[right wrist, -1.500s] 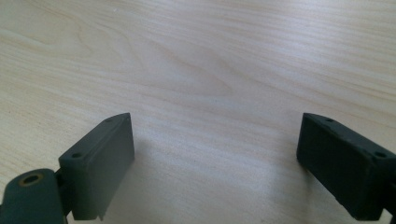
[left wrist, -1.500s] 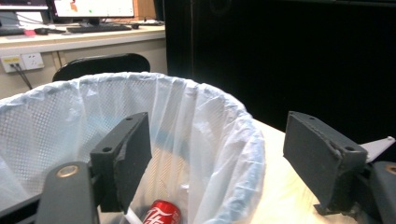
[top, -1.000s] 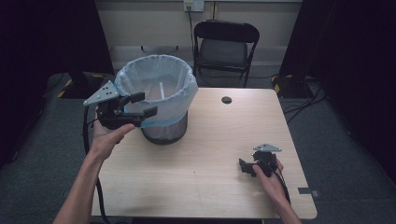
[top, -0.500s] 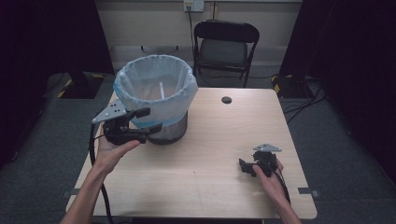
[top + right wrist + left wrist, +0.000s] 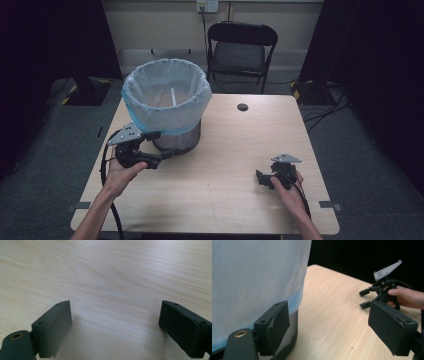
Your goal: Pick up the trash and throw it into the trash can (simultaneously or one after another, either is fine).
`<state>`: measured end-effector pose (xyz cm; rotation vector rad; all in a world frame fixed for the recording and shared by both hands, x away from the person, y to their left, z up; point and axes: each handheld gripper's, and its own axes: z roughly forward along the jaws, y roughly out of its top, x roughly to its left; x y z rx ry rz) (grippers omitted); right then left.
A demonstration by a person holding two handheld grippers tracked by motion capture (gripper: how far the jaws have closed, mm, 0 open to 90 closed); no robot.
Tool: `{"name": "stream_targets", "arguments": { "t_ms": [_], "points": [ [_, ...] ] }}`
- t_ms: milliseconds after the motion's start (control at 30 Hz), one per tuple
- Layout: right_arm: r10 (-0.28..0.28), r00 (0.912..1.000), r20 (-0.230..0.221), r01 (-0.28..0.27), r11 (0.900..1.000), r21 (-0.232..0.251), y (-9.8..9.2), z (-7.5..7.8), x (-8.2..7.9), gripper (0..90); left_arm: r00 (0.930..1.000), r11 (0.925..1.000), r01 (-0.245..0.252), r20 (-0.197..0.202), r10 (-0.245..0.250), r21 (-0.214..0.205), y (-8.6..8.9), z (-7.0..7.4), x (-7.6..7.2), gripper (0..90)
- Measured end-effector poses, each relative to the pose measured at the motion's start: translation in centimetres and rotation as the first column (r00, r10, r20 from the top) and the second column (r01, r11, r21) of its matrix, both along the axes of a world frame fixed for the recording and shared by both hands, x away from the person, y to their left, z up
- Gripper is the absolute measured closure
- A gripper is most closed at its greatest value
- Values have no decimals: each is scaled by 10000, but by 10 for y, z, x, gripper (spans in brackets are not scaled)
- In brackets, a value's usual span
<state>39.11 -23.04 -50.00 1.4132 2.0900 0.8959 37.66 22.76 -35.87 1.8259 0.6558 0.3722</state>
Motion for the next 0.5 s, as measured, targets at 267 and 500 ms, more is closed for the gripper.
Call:
{"name": "stream_targets", "arguments": {
  "t_ms": [267, 500],
  "points": [
    [2, 10000, -1, -2, 10000, 1, 0, 0, 0, 105, 9967, 9966, -618, -493, 645, 538, 11, -28, 2, 164],
    [2, 10000, 1, -2, 10000, -2, 0, 0, 0, 105, 9888, 9901, -909, -1085, 1025, 1071, 17, -57, 0, 171]
  ]
}}
